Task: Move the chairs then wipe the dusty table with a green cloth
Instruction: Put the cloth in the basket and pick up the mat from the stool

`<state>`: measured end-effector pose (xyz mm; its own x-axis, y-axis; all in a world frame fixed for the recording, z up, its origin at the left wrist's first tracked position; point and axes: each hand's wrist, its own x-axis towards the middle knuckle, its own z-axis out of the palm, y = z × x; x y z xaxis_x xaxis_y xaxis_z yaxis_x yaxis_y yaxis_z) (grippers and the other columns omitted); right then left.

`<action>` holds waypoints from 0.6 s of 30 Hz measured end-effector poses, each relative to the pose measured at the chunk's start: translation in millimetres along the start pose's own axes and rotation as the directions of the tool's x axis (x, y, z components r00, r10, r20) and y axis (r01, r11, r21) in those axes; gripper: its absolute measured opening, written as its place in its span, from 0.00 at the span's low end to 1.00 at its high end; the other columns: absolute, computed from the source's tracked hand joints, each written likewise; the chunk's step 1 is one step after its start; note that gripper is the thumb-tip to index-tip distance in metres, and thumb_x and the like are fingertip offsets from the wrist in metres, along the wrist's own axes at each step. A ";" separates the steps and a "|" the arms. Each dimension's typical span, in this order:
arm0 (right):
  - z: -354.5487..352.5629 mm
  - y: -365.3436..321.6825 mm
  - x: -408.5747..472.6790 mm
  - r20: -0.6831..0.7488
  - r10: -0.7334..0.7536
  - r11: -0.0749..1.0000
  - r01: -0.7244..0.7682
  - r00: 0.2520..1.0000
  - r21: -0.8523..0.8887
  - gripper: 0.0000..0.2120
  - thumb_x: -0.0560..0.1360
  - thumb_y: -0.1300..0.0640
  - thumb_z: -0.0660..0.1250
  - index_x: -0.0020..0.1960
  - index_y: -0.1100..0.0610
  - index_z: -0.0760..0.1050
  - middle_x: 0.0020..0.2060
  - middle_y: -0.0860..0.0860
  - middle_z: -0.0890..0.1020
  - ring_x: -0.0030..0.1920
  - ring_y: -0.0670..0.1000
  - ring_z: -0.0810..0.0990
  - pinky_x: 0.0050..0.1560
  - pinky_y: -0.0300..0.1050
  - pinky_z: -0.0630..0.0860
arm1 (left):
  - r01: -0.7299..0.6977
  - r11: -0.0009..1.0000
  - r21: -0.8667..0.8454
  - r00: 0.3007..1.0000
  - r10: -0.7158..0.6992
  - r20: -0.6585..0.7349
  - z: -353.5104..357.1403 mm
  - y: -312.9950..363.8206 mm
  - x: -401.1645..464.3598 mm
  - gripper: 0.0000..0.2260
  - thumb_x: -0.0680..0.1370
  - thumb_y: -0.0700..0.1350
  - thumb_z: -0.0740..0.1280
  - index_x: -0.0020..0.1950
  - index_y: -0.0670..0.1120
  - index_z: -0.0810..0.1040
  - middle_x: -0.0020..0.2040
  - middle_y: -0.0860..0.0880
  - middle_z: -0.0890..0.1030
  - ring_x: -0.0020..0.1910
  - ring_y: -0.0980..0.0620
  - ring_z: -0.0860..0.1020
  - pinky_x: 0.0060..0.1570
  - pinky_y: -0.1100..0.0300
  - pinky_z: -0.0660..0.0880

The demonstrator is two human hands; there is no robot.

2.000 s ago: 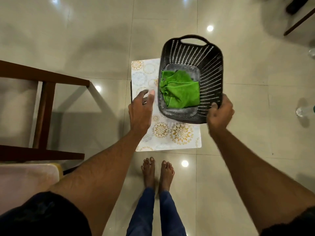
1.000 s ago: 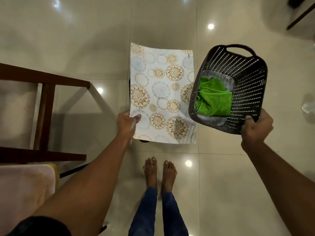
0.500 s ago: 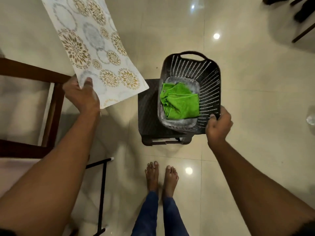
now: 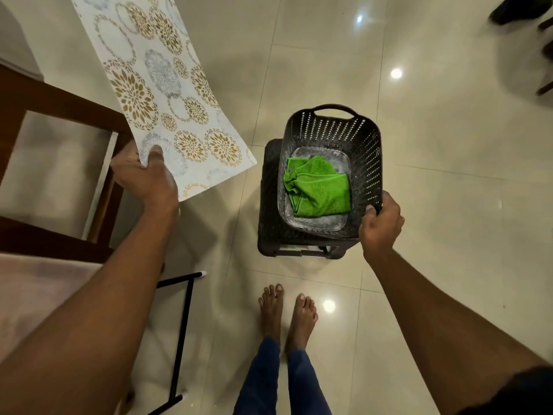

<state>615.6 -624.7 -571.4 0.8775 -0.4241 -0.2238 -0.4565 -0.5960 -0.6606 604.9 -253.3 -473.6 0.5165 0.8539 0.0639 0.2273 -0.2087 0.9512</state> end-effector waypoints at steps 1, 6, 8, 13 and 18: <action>-0.9 0.6 0.0 0.013 -0.010 1.000 0.010 1.000 0.001 0.15 0.78 0.67 0.64 0.62 0.58 0.79 0.50 0.61 0.85 0.52 0.68 0.80 0.55 0.55 0.74 | 0.004 1.000 -0.008 1.000 -0.004 0.004 -1.4 0.5 0.9 0.12 0.81 0.34 0.68 0.63 0.38 0.84 0.59 0.46 0.87 0.54 0.54 0.87 0.52 0.56 0.85; -12.1 -4.4 -5.3 0.141 -0.067 0.997 0.062 0.988 0.037 0.19 0.76 0.55 0.62 0.65 0.58 0.78 0.51 0.60 0.86 0.53 0.68 0.81 0.55 0.55 0.75 | -0.006 1.000 0.018 1.000 0.005 0.027 -12.0 21.7 1.0 0.11 0.82 0.35 0.68 0.63 0.39 0.84 0.60 0.47 0.87 0.55 0.53 0.87 0.51 0.56 0.85; -20.0 -16.0 -9.9 0.222 -0.028 0.999 0.017 0.975 0.050 0.26 0.75 0.46 0.64 0.68 0.59 0.76 0.54 0.61 0.85 0.57 0.67 0.81 0.57 0.57 0.76 | 0.001 1.000 0.014 0.999 -0.002 0.054 -24.1 39.1 2.6 0.11 0.82 0.35 0.68 0.63 0.39 0.84 0.59 0.47 0.87 0.55 0.52 0.87 0.52 0.55 0.86; -61.5 -72.9 -15.2 0.203 0.041 0.990 -0.012 0.978 -0.139 0.32 0.81 0.45 0.71 0.75 0.64 0.67 0.56 0.69 0.81 0.62 0.73 0.79 0.61 0.64 0.75 | 0.025 1.000 0.003 0.994 -0.025 0.108 -74.9 99.8 12.1 0.11 0.83 0.36 0.70 0.64 0.38 0.83 0.59 0.46 0.86 0.55 0.46 0.88 0.53 0.43 0.86; -105.1 -233.5 -29.8 0.221 -0.318 0.943 0.333 0.922 -0.031 0.21 0.83 0.55 0.71 0.70 0.66 0.74 0.56 0.68 0.84 0.57 0.68 0.83 0.55 0.54 0.74 | 0.135 0.974 -0.180 0.982 -0.107 0.158 -143.1 190.8 17.1 0.09 0.82 0.34 0.71 0.59 0.43 0.84 0.58 0.44 0.87 0.58 0.39 0.86 0.57 0.38 0.83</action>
<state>680.7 -544.5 -335.2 0.9867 -0.0506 -0.1548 -0.1430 -0.7239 -0.6750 539.0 -210.2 -247.8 0.6134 0.7850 -0.0866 0.1429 -0.0024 0.9897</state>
